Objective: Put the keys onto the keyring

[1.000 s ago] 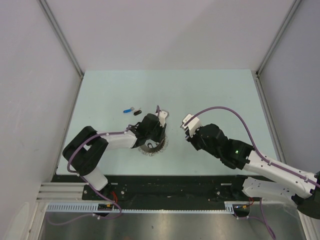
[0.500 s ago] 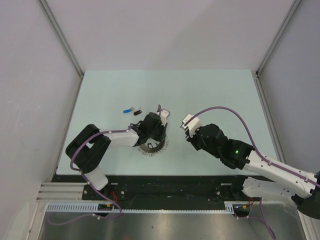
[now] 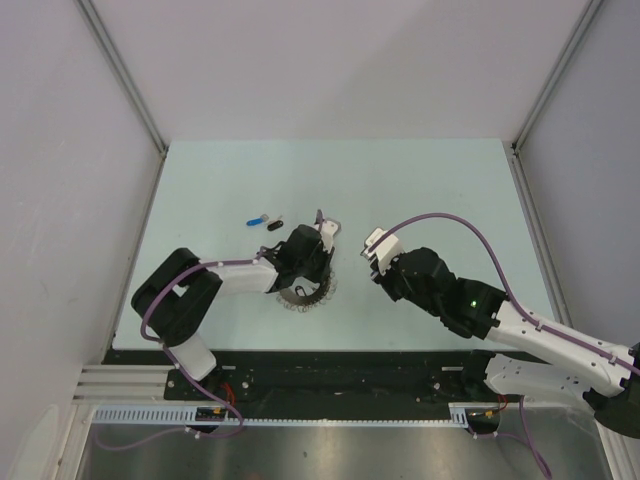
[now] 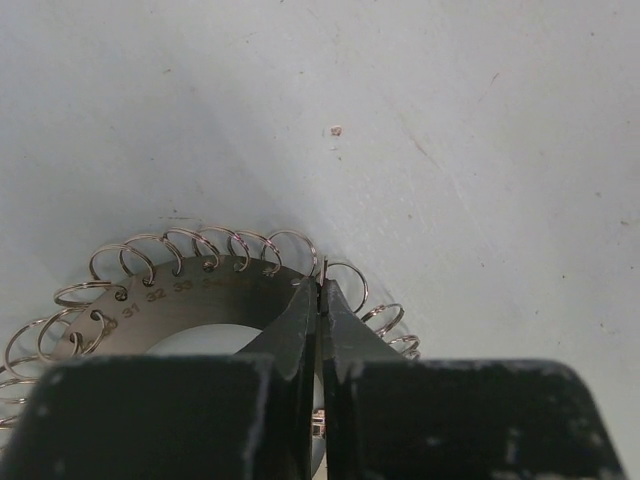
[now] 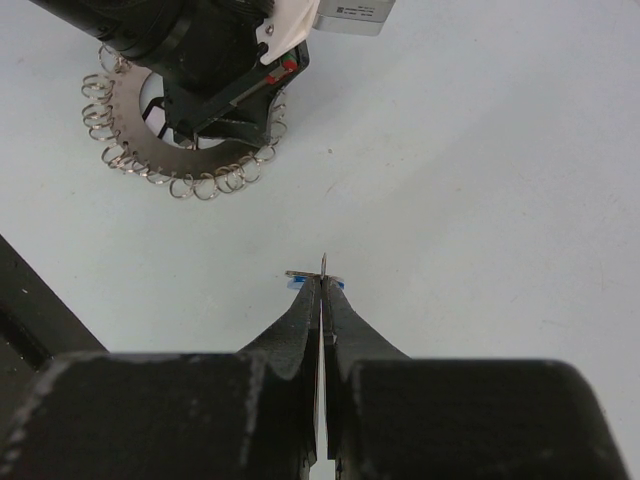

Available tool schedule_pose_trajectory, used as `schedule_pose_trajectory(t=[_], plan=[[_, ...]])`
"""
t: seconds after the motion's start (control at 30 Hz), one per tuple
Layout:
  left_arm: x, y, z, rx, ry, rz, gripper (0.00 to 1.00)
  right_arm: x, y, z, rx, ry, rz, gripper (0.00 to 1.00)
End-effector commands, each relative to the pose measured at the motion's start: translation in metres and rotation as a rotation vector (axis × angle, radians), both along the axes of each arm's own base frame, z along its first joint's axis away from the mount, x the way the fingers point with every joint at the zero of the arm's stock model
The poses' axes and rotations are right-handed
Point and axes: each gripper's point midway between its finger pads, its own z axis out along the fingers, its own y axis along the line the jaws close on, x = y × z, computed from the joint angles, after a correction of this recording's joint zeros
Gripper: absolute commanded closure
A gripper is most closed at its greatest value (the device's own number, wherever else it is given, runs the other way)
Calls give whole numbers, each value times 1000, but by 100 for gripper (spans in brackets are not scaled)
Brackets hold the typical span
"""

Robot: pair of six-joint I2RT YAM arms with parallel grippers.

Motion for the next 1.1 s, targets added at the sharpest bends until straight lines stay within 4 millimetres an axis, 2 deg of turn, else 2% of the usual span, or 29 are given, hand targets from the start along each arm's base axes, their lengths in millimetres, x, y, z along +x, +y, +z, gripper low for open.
schedule_pose_trajectory(t=[0.0, 0.13, 0.17, 0.23, 0.27, 0.37, 0.6, 0.77, 1.07], plan=[[4, -13, 23, -61, -53, -61, 100, -2, 5, 11, 42, -22, 24, 100], [-2, -18, 48, -83, -145, -183, 100, -9, 9, 16, 62, -26, 77, 100], [-1, -20, 62, -97, -196, -219, 100, -13, 11, 19, 73, -28, 107, 100], [-7, -21, 72, -114, -242, -275, 100, -16, 13, 24, 87, -32, 132, 100], [-10, -25, 87, -139, -295, -332, 100, -19, 14, 26, 96, -31, 150, 100], [-20, -27, 96, -154, -341, -433, 100, -26, 17, 30, 112, -32, 193, 100], [-64, -45, 131, -318, -438, -738, 100, -35, 22, 22, 87, -4, 262, 100], [-85, -42, 135, -335, -520, -877, 100, -40, 31, 12, 62, 28, 316, 100], [-108, -38, 140, -385, -570, -979, 100, -48, 41, -1, 36, 69, 393, 100]])
